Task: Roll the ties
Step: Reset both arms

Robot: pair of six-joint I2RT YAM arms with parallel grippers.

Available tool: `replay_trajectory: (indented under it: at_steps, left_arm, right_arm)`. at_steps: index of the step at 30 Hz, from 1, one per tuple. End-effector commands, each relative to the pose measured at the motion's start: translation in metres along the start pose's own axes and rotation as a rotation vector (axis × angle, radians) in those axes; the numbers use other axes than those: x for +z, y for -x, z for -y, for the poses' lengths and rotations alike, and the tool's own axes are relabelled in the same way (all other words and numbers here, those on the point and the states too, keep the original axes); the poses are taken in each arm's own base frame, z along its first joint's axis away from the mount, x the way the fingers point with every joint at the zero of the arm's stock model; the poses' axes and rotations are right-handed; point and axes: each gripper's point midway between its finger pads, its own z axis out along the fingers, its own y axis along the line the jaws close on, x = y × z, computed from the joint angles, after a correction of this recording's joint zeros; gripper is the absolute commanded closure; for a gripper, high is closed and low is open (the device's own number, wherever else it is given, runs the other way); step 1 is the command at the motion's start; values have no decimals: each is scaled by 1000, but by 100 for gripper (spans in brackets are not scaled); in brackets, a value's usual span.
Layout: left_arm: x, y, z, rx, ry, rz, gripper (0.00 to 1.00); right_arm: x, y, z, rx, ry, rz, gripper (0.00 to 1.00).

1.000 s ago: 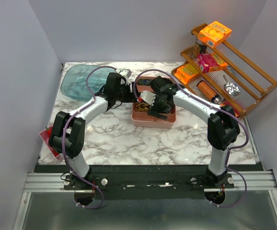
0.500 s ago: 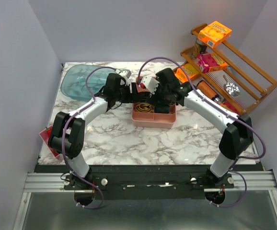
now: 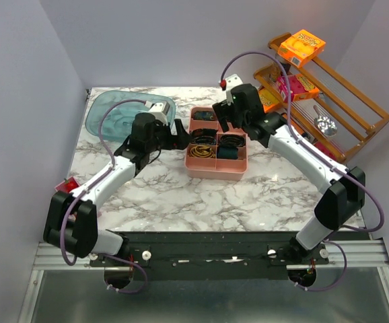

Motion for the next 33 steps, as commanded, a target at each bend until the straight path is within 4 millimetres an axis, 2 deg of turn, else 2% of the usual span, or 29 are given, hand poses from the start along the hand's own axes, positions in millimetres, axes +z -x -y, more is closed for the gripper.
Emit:
replay_trajectory:
  at_steps: [1, 3, 4, 5, 6, 7, 8, 11, 12, 15, 22, 33]
  left_arm:
    - [-25, 33, 0, 10, 42, 170, 1]
    - [-40, 42, 1, 6, 63, 224, 1]
    - [-44, 45, 2, 5, 62, 242, 1]
    - [-53, 51, 6, 9, 55, 269, 1]
    - [-57, 54, 7, 14, 57, 283, 1]
    - [-60, 56, 8, 15, 57, 293, 1]
    - [-66, 61, 11, 13, 53, 309, 1]
    - [-75, 69, 13, 12, 63, 343, 1]
    - [-77, 70, 14, 12, 60, 348, 1]
    - [-82, 74, 14, 6, 71, 364, 1]
    - [-87, 78, 18, -4, 54, 393, 1]
    - [-95, 80, 27, 12, 5, 428, 1]
  right_arm:
    - [-30, 22, 19, 230, -55, 80, 0]
    - [-43, 40, 20, 287, -21, 175, 0]
    - [-48, 34, 19, 297, -12, 190, 0]
    - [-70, 55, 28, 356, -9, 297, 0]
    - [-80, 58, 31, 378, -2, 336, 0]
    - [-83, 52, 31, 393, 0, 348, 0]
    - [-105, 66, 41, 446, 3, 434, 0]
    - [-124, 66, 50, 522, -4, 507, 0]
    - [-136, 69, 57, 546, -16, 542, 0]
    - [-145, 68, 64, 567, -32, 566, 0]
    - [-145, 62, 65, 568, -41, 561, 0]
    - [-143, 67, 59, 570, -8, 572, 0]
